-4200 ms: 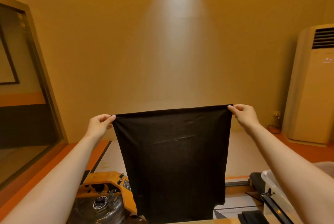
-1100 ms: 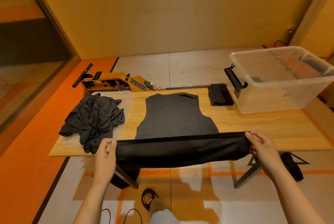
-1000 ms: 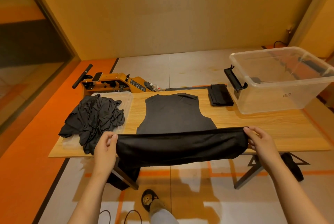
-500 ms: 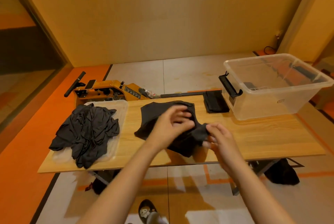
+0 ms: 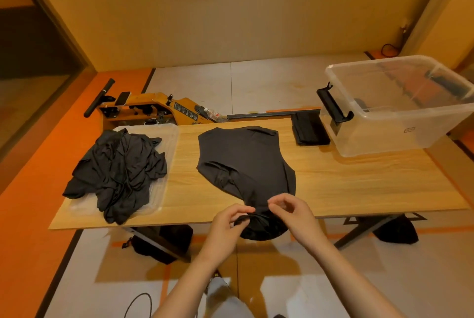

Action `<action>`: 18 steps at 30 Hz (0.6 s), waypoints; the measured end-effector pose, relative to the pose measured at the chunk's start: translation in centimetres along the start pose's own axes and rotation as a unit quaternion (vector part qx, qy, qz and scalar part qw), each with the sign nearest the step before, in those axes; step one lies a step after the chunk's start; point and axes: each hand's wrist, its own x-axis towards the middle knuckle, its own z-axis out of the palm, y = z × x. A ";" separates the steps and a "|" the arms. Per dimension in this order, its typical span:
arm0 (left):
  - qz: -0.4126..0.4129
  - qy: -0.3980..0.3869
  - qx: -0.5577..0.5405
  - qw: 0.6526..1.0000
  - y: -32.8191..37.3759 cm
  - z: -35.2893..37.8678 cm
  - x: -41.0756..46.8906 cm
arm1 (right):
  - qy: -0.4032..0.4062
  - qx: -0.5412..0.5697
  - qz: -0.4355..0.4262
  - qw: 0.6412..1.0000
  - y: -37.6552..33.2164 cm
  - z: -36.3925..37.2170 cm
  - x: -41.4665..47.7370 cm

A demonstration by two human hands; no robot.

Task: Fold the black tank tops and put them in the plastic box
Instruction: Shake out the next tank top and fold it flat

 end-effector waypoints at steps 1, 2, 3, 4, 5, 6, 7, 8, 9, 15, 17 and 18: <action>0.002 -0.004 -0.005 1.000 0.0 -0.3 -0.1 | -0.047 -0.016 -0.010 0.999 -0.2 0.3 0.2; 0.005 -0.009 -0.011 1.000 0.1 -0.6 -0.2 | -0.088 -0.024 -0.021 0.996 -0.6 0.7 0.4; 0.007 -0.014 -0.016 1.000 0.1 -0.9 -0.2 | -0.119 -0.024 -0.030 0.992 -0.9 1.1 0.6; 0.008 -0.017 -0.018 1.000 0.1 -1.2 -0.2 | -0.139 -0.016 -0.035 0.990 -1.2 1.4 0.7; 0.008 -0.019 -0.018 1.000 0.0 -1.6 -0.2 | -0.152 -0.006 -0.037 0.988 -1.5 1.7 0.8; 0.008 -0.020 -0.017 1.000 0.0 -2.0 -0.1 | -0.161 0.002 -0.038 0.986 -1.7 1.9 0.9; 0.007 -0.020 -0.015 1.000 -0.1 -2.4 0.0 | -0.171 0.006 -0.039 0.984 -1.9 2.1 0.9; 0.007 -0.019 -0.014 1.000 -0.1 -2.8 0.0 | -0.181 0.006 -0.038 0.983 -2.1 2.3 1.0; 0.006 -0.017 -0.015 1.000 -0.1 -3.0 0.1 | -0.186 0.000 -0.037 0.982 -2.3 2.5 1.0; -0.017 -0.031 -0.077 0.996 -0.2 -3.8 0.8 | -0.160 0.023 -0.014 0.987 -3.1 3.7 1.6; -0.003 -0.032 -0.063 0.997 0.1 -4.0 0.9 | -0.160 0.044 0.003 0.986 -3.4 3.7 1.7; 0.001 -0.035 -0.060 0.998 0.2 -4.1 0.9 | -0.160 0.041 0.004 0.986 -3.5 3.7 1.7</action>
